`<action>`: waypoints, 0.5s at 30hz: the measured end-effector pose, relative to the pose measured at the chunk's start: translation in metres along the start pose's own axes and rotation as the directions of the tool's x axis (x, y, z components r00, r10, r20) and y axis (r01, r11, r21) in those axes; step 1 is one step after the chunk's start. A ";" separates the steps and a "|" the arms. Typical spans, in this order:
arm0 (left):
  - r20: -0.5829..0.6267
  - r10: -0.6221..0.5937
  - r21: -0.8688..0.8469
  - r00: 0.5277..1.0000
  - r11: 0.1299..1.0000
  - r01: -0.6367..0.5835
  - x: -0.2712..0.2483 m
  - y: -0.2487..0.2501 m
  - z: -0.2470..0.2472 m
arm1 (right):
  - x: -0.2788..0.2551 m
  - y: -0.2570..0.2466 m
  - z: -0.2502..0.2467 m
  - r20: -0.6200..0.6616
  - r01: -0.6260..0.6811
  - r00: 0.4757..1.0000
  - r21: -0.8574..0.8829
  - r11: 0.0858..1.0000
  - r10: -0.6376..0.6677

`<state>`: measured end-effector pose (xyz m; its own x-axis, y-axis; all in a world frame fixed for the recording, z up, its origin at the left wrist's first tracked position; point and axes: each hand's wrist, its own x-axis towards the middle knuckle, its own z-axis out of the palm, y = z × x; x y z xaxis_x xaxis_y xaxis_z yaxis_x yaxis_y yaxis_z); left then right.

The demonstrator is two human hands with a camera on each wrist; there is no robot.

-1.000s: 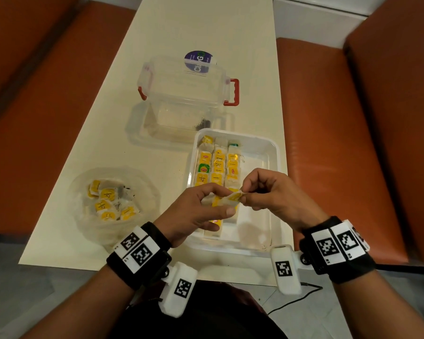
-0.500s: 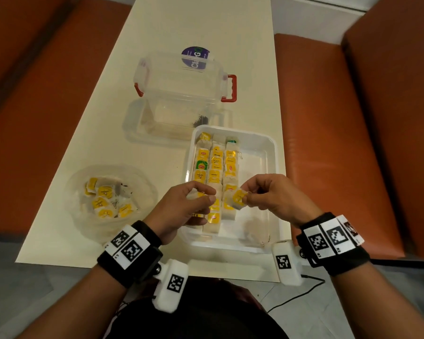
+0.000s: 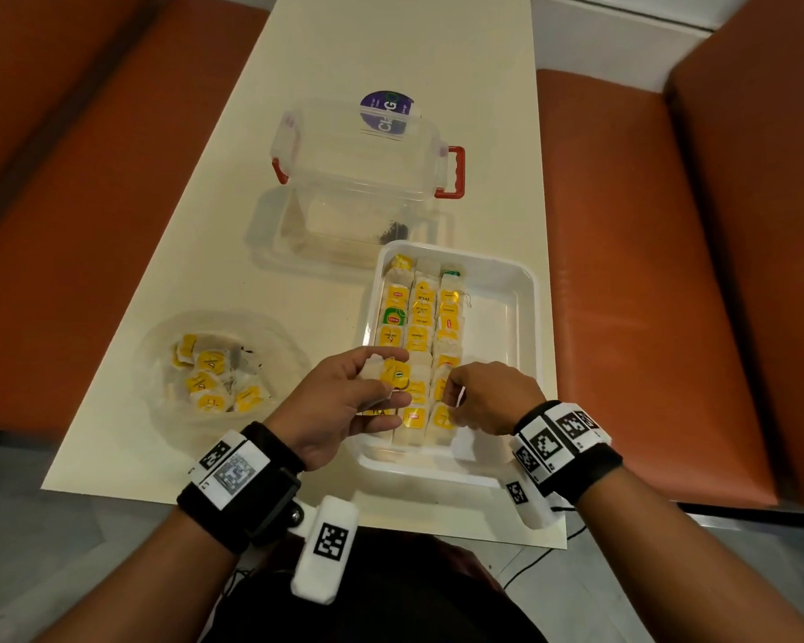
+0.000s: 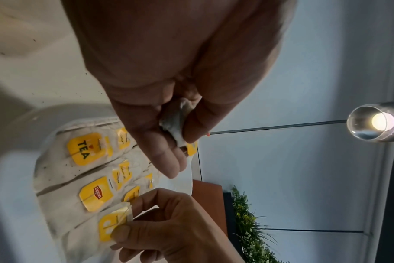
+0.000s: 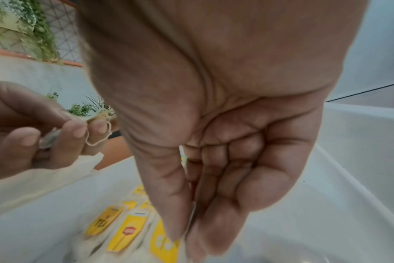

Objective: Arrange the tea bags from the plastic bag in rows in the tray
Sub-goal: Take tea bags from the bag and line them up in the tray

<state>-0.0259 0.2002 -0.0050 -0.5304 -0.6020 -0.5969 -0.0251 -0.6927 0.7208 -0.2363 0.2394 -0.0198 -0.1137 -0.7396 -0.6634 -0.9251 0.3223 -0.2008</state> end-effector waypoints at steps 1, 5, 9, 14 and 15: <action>-0.001 0.002 -0.014 1.000 1.000 -0.002 0.000 0.000 -0.001 | 0.002 0.000 0.000 -0.014 -0.004 1.000 -0.007 1.000 0.004; -0.022 0.003 -0.086 1.000 0.996 -0.004 0.000 -0.002 -0.002 | 0.005 0.001 -0.002 -0.052 -0.014 0.999 0.015 1.000 0.015; -0.027 -0.011 -0.101 1.000 0.995 0.008 0.001 -0.003 -0.002 | 0.008 0.001 -0.003 -0.089 -0.020 0.996 0.044 0.999 0.024; -0.006 -0.018 -0.109 1.000 0.994 0.017 0.003 -0.003 0.000 | 0.007 0.003 -0.004 -0.090 -0.018 0.996 0.066 0.998 0.024; -0.003 -0.017 -0.107 1.000 0.994 0.017 0.003 -0.003 0.000 | 0.007 0.004 -0.004 -0.093 -0.018 0.995 0.070 0.997 0.024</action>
<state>-0.0277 0.2004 -0.0088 -0.5273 -0.5912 -0.6102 0.0566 -0.7410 0.6691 -0.2424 0.2334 -0.0226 -0.1694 -0.7836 -0.5978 -0.8955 0.3757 -0.2387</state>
